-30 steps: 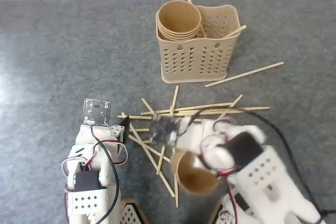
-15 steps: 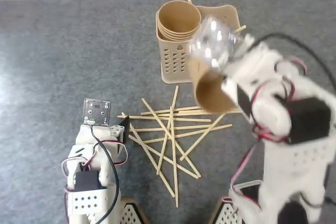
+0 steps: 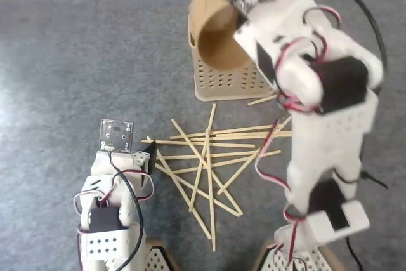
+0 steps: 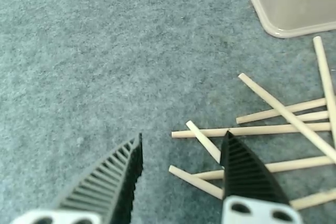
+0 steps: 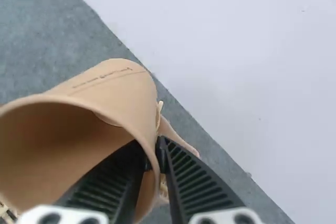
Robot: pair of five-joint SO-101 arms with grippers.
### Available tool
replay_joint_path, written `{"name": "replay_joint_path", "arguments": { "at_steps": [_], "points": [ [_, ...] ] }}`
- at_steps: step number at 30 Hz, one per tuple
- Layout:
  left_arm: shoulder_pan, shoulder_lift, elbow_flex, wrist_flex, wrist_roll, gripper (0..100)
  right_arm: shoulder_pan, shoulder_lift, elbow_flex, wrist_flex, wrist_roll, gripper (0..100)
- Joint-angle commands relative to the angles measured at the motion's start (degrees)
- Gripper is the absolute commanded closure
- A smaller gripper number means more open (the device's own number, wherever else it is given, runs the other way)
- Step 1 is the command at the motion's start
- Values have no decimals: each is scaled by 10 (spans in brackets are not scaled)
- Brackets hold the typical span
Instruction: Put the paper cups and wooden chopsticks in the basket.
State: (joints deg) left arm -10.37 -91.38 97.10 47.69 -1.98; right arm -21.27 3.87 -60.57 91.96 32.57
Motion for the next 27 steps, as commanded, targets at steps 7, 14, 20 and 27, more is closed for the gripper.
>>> {"name": "replay_joint_path", "arguments": {
  "at_steps": [7, 14, 20, 27],
  "points": [
    [-4, 2, -3, -12, -5, 772, 7, 74, -29, -36, -21, 991],
    [-3, 2, -3, -11, -5, 772, 61, 95, -28, -36, -50, 991],
    [-3, 2, -3, -11, -5, 772, 48, 109, -28, 1, -54, 991],
    [-3, 2, -3, -10, -5, 772, 39, 138, -29, -2, -54, 991]
  ]
}}
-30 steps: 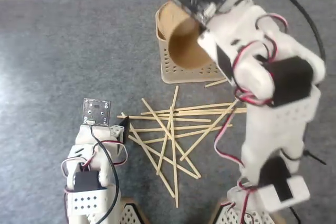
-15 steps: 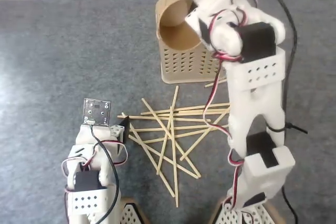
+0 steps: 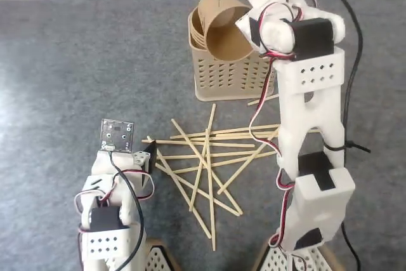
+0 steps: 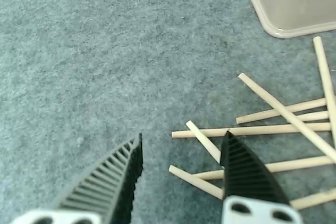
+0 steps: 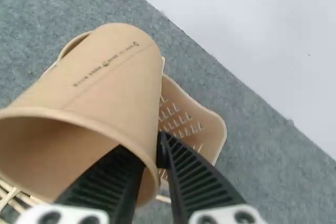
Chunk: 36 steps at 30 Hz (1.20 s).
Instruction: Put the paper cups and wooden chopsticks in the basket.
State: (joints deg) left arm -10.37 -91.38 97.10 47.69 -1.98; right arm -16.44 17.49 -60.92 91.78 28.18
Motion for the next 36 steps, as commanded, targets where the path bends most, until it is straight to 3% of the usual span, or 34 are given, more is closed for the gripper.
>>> {"name": "replay_joint_path", "arguments": {
  "at_steps": [1, 12, 19, 36],
  "points": [
    [-3, 2, -3, -10, -5, 772, -9, 7, -25, -3, -10, 991],
    [-3, 1, -3, -10, -5, 772, -10, -15, -41, -21, -49, 986],
    [-3, 1, -3, -10, -5, 772, -14, -20, -42, -1, -51, 838],
    [-3, 2, -3, -10, -5, 772, -25, -1, -57, -101, -51, 843]
  ]
}}
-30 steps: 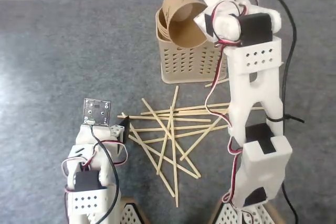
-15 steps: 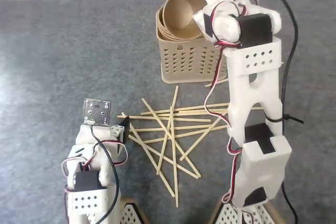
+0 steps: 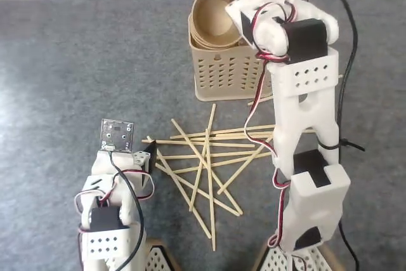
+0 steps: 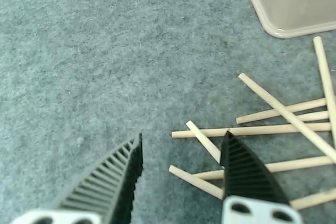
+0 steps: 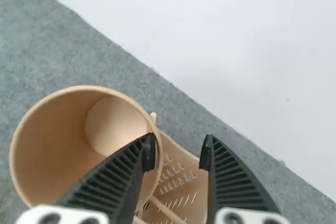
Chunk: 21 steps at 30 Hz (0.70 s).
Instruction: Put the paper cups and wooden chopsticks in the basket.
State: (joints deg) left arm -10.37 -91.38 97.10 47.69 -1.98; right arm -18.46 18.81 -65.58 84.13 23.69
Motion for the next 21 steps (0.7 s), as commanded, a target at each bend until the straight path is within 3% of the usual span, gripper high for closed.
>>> {"name": "replay_joint_path", "arguments": {
  "at_steps": [1, 12, 18, 21],
  "points": [
    [-3, 2, -3, -11, -5, 772, -5, -15, -11, -31, -6, 843],
    [-3, 1, -3, -11, -5, 772, -19, -15, 5, -11, -4, 843],
    [-3, 1, -3, -11, -5, 772, -52, -44, 4, 78, -2, 843],
    [-3, 1, -3, -10, -5, 772, -46, -36, 6, 67, -2, 843]
  ]
}}
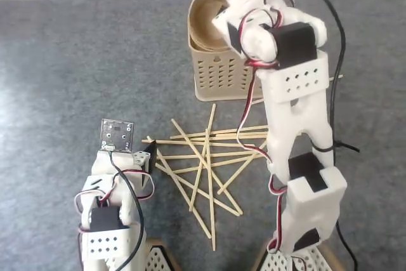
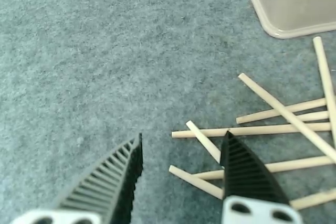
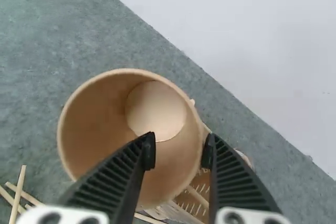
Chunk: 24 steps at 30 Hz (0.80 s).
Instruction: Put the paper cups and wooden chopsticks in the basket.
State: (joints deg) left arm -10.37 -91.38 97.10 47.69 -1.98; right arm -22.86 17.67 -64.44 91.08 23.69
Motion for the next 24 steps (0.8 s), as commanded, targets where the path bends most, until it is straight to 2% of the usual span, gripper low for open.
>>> {"name": "replay_joint_path", "arguments": {
  "at_steps": [1, 7, 15, 21, 24],
  "points": [
    [-3, 2, -3, -10, -5, 772, 3, -13, -6, -18, -2, 843],
    [-3, 2, -3, -10, -5, 772, 21, 65, -11, -108, -1, 843],
    [-3, 1, -3, -11, -5, 772, 24, 72, -11, -208, 0, 843],
    [-3, 1, -3, -11, -5, 772, 38, 73, -10, -218, 81, 843],
    [-3, 1, -3, -11, -5, 772, 44, 72, -10, -217, 84, 843]
  ]
}}
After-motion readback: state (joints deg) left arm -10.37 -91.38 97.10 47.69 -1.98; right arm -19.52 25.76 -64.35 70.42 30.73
